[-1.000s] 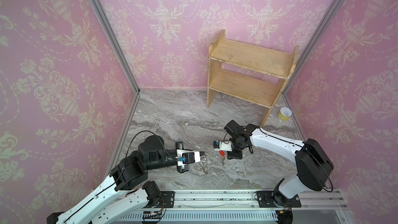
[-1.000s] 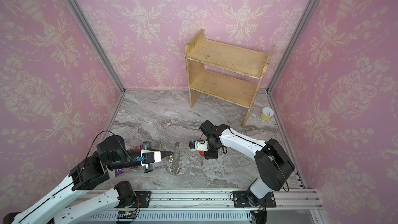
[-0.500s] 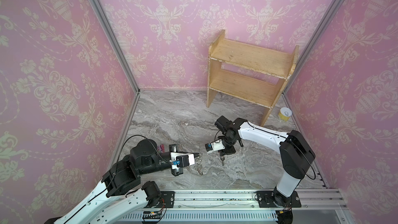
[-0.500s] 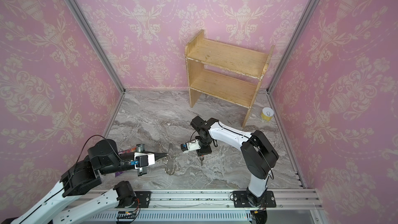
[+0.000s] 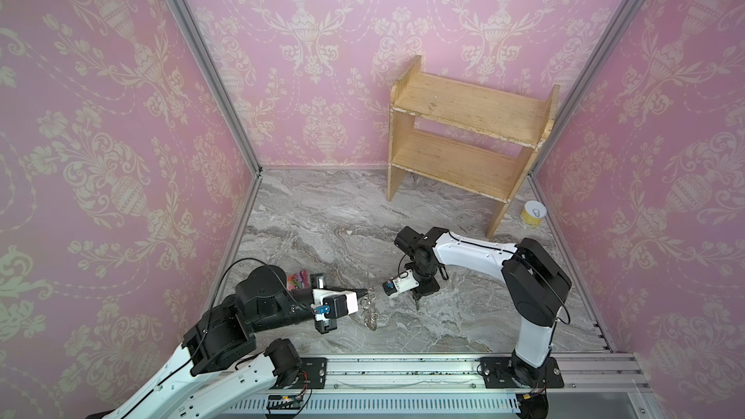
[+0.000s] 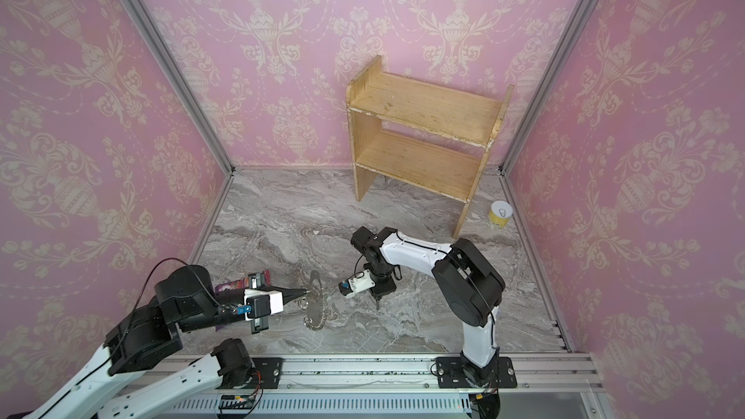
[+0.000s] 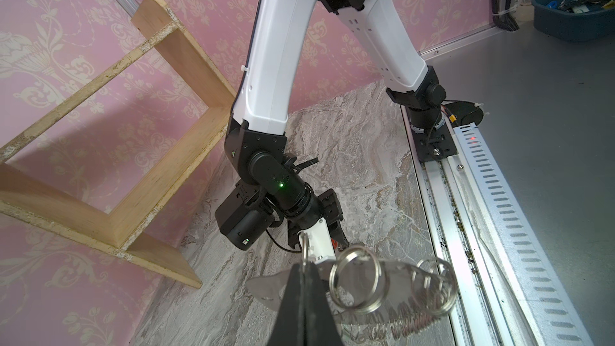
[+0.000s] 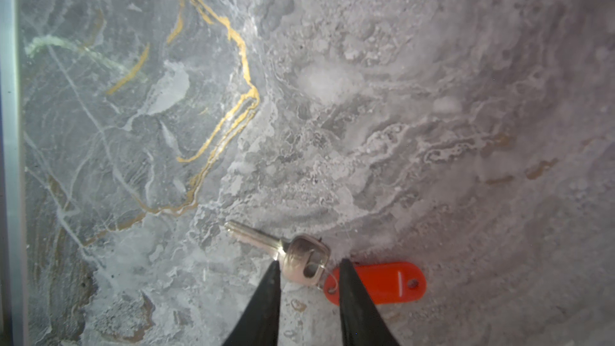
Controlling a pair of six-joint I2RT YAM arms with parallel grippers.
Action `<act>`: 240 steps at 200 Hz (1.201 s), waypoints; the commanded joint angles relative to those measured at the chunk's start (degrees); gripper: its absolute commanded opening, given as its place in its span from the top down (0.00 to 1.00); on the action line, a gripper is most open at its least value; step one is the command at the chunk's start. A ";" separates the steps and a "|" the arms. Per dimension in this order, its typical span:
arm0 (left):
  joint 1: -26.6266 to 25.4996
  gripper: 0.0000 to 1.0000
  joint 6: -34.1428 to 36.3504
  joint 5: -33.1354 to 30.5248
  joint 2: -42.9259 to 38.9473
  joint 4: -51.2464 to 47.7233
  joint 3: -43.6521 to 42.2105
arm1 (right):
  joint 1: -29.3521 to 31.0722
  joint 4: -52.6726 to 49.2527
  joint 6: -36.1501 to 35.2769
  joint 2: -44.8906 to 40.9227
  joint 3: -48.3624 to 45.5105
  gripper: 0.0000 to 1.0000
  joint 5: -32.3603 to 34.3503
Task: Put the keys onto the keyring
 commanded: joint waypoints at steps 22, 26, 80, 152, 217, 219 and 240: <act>0.42 1.00 1.05 -1.33 -1.19 -0.10 0.95 | 0.18 -0.61 -2.15 1.34 -0.13 0.69 2.23; 0.42 1.00 1.10 -1.35 -1.26 -0.12 0.94 | 0.24 -0.64 -2.13 1.42 -0.08 0.69 2.22; 0.39 1.00 1.37 -1.83 -1.69 -0.37 0.51 | 0.23 -0.34 -2.17 2.93 -0.22 0.73 3.02; 0.42 1.00 1.46 -2.04 -2.23 -1.38 0.98 | 0.18 -1.75 -0.33 0.69 0.63 1.00 2.23; 0.38 1.00 1.55 -1.61 -1.41 -0.92 1.55 | -0.57 1.61 8.48 -6.60 -2.17 1.00 0.08; 0.39 1.00 1.55 -1.62 -1.32 -0.92 1.54 | -0.58 1.79 8.83 -6.78 -2.23 1.00 0.08; 0.42 1.00 1.64 -1.40 -0.81 -0.81 1.81 | -0.66 4.18 13.11 -8.05 -2.10 1.00 -0.67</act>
